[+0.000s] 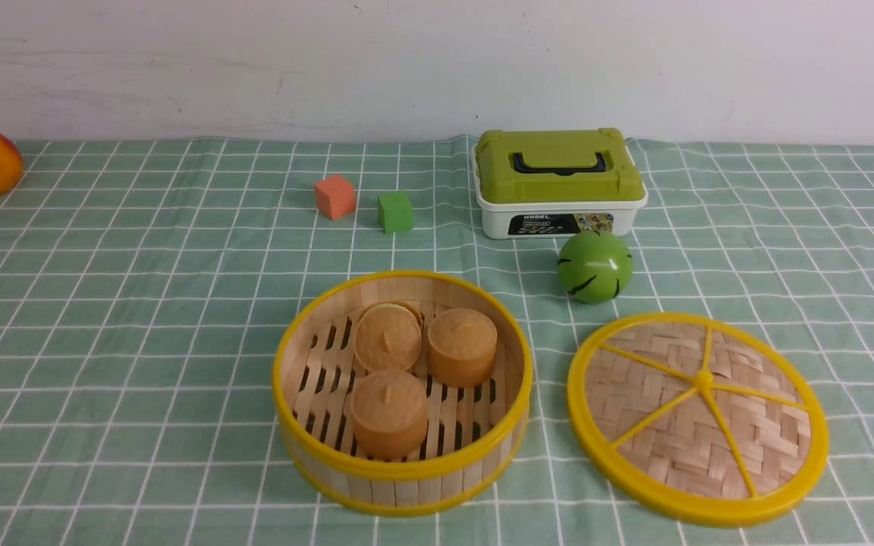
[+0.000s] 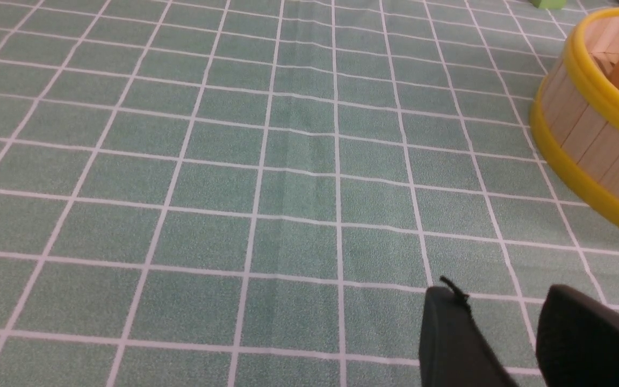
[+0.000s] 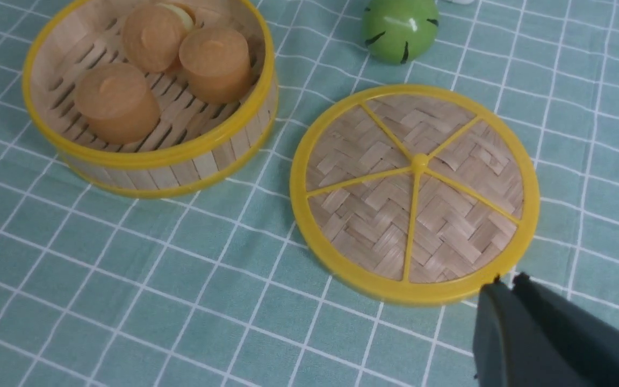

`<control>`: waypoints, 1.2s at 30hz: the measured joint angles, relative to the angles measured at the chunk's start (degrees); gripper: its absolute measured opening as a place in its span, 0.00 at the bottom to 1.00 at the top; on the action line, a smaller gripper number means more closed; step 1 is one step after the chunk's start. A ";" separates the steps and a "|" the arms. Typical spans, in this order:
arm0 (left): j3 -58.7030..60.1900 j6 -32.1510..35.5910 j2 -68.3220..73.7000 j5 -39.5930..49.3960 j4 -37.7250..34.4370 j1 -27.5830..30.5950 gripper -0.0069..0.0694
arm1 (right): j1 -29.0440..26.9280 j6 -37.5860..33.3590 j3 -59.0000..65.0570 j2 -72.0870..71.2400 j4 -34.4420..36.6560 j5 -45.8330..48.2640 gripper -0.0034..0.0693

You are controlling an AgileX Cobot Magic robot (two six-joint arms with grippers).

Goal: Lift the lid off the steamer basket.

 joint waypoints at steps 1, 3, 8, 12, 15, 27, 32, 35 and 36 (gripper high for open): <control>0.00 0.00 0.00 0.00 0.00 0.00 0.40 | 0.00 0.00 0.00 0.00 0.00 -0.01 0.03; 0.00 0.00 0.00 0.00 0.00 0.00 0.40 | 0.00 0.00 0.07 0.00 0.47 -0.10 0.03; 0.00 0.00 0.00 0.00 0.00 0.00 0.40 | 0.00 0.00 4.84 -2.65 0.73 -7.37 0.03; 0.00 0.00 0.00 0.00 0.00 0.00 0.40 | -0.40 0.52 17.29 -13.59 -4.07 -22.39 0.03; 0.00 0.00 0.00 0.00 0.00 0.00 0.40 | -3.37 5.34 28.37 -22.38 -8.44 -31.94 0.02; 0.00 0.00 0.00 0.03 0.00 0.00 0.40 | -12.67 20.05 54.78 -38.97 -14.32 -39.09 0.02; 0.00 0.00 0.00 0.03 0.00 0.00 0.40 | -12.73 19.80 54.78 -38.97 -14.37 -37.45 0.01; 0.00 0.00 0.00 0.03 0.00 0.00 0.40 | -13.63 19.69 54.60 -38.97 -14.37 -36.29 0.01; 0.00 0.00 0.00 0.03 0.00 0.00 0.40 | -14.01 19.69 54.54 -38.97 -14.37 -36.12 0.01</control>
